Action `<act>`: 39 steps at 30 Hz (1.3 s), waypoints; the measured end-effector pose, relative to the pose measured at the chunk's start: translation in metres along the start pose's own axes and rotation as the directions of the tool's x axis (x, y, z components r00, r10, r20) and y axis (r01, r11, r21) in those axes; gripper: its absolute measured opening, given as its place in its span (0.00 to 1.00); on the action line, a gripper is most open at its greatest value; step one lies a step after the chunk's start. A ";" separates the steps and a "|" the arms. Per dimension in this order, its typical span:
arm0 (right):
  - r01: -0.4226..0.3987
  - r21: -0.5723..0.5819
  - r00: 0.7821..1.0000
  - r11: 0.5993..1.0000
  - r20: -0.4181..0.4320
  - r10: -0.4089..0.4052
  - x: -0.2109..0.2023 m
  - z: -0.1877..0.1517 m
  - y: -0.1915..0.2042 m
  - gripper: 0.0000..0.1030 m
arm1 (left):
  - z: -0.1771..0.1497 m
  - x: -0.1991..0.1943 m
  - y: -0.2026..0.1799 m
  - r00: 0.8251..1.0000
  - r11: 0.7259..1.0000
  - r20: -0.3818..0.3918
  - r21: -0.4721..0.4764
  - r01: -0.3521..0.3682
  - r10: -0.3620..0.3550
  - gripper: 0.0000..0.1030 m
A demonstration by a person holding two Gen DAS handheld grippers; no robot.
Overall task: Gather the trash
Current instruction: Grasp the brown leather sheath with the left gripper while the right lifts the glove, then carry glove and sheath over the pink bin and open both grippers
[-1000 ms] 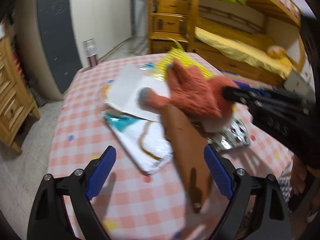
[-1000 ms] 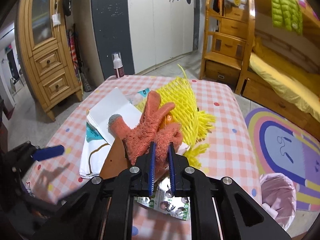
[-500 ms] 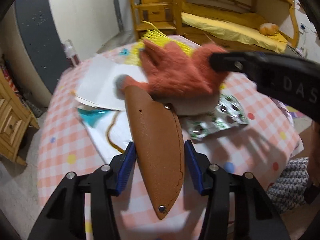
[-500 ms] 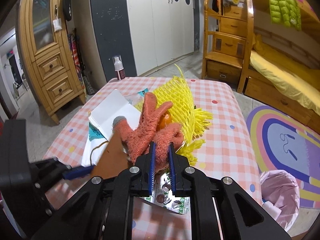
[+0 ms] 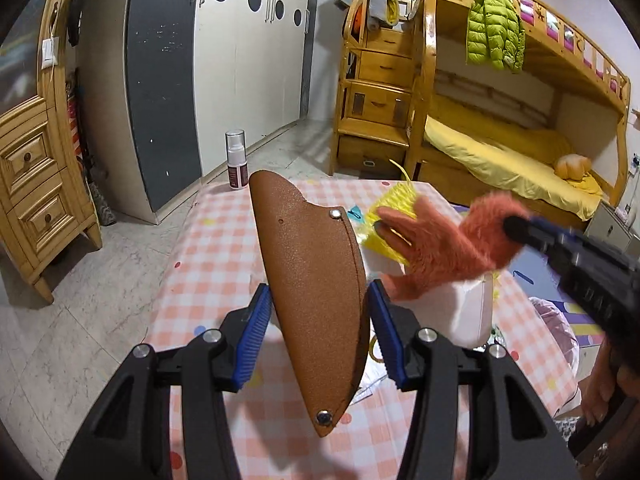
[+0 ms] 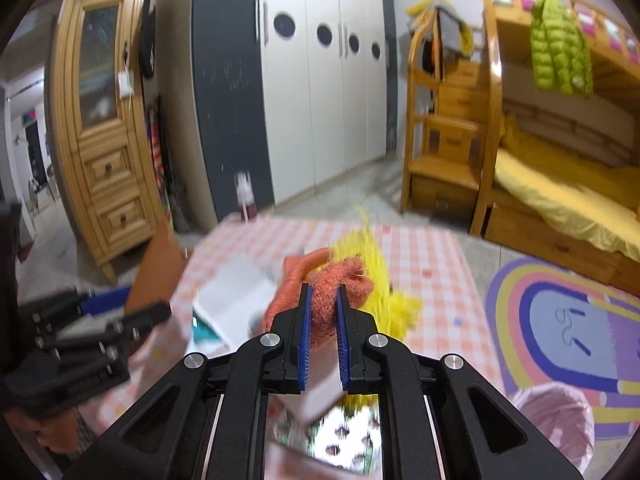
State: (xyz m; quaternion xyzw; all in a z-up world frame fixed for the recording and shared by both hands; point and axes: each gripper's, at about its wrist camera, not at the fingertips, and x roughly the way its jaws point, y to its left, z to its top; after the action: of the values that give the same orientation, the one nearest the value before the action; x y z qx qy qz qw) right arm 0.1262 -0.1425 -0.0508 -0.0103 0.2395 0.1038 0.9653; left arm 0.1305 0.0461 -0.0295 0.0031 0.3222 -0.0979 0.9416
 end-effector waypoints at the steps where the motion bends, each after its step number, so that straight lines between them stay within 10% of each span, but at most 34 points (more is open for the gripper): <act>1: -0.004 0.003 1.000 1.000 0.016 0.004 0.000 0.007 0.000 0.11 | 0.001 0.000 -0.001 1.000 1.000 0.002 0.002 -0.001 0.001 0.47; 17: 0.094 0.103 0.945 0.990 0.302 -0.121 -0.123 0.054 -0.033 0.11 | 0.006 -0.020 -0.011 0.986 0.989 0.067 0.013 0.149 -0.150 0.47; 26: 0.214 0.146 0.962 0.966 0.143 -0.234 -0.141 0.007 -0.078 0.11 | -0.011 -0.018 -0.071 0.951 0.947 0.003 0.099 0.307 -0.309 0.47; 39: 0.340 0.214 0.923 0.916 0.113 -0.369 -0.190 -0.031 -0.131 0.11 | -0.031 -0.005 -0.163 0.914 0.879 -0.102 0.250 0.406 -0.393 0.47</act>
State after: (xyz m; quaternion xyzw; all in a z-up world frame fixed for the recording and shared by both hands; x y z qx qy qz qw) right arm -0.0251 -0.3102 0.0062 0.0464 0.1689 -0.0961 0.9798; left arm 0.0772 -0.1108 -0.0414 0.0652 0.3225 -0.3322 0.8839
